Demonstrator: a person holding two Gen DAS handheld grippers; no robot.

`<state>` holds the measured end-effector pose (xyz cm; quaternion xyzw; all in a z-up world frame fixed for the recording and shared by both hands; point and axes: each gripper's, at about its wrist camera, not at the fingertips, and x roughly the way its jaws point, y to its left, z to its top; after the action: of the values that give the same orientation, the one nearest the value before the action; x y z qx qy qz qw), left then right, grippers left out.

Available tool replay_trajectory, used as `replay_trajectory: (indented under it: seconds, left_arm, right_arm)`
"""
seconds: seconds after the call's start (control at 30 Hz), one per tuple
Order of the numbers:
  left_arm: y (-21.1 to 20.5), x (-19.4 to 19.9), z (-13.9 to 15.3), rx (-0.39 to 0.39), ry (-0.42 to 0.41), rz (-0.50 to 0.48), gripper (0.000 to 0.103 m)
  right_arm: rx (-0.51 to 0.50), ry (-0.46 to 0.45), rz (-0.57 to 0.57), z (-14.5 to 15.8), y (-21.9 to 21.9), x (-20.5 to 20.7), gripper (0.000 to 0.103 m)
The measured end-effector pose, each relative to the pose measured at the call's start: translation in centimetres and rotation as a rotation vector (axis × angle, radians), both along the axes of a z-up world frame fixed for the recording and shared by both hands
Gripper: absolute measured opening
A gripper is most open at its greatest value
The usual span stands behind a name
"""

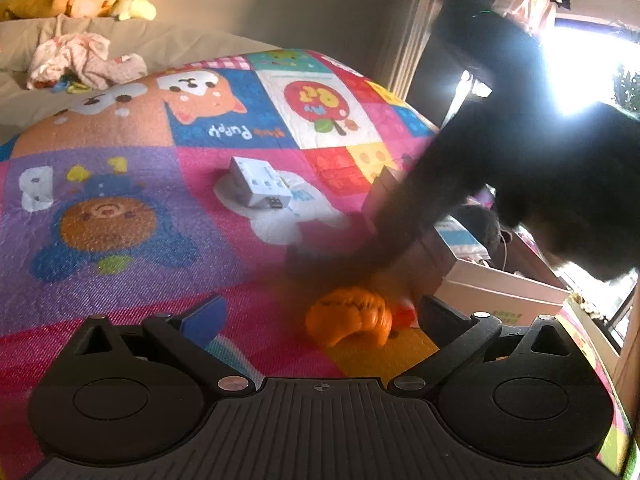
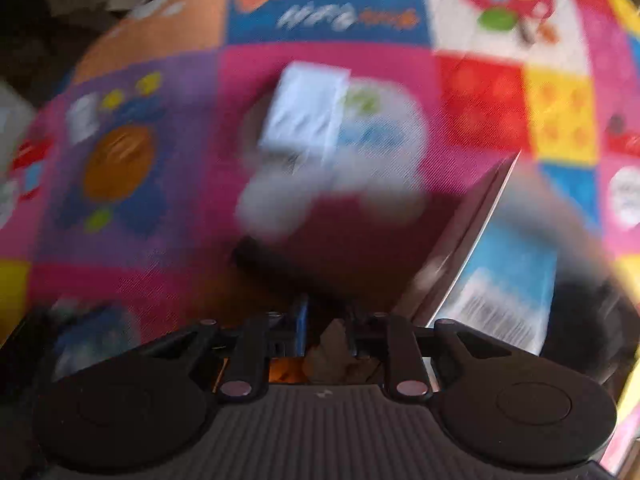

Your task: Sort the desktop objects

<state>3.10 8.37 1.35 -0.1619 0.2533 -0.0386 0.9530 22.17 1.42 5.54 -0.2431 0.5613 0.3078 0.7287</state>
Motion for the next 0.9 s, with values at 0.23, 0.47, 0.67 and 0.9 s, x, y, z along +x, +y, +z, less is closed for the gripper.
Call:
replay_trajectory:
  seconds: [0.23, 0.47, 0.67, 0.9]
  left_arm:
    - [-2.0, -0.8, 0.5, 0.112, -0.015, -0.074, 0.103]
    - [-3.4, -2.8, 0.5, 0.168, -0.009, -0.156, 0.103]
    - [-3.7, -3.1, 0.3, 0.191, 0.035, -0.145, 0.103]
    - [-3.9, -2.9, 0.2, 0.221, 0.055, -0.112, 0.103]
  right_arm:
    - [0.107, -0.056, 0.084, 2.3, -1.9, -4.8, 0.021]
    - [0.174, -0.239, 0.15, 1.0, -5.3, -9.4, 0.021]
    - [0.229, -0.421, 0.054, -1.2, -8.0, -12.5, 0.022]
    - [0.412, -0.28, -0.062, -2.8, -10.3, -10.2, 0.023]
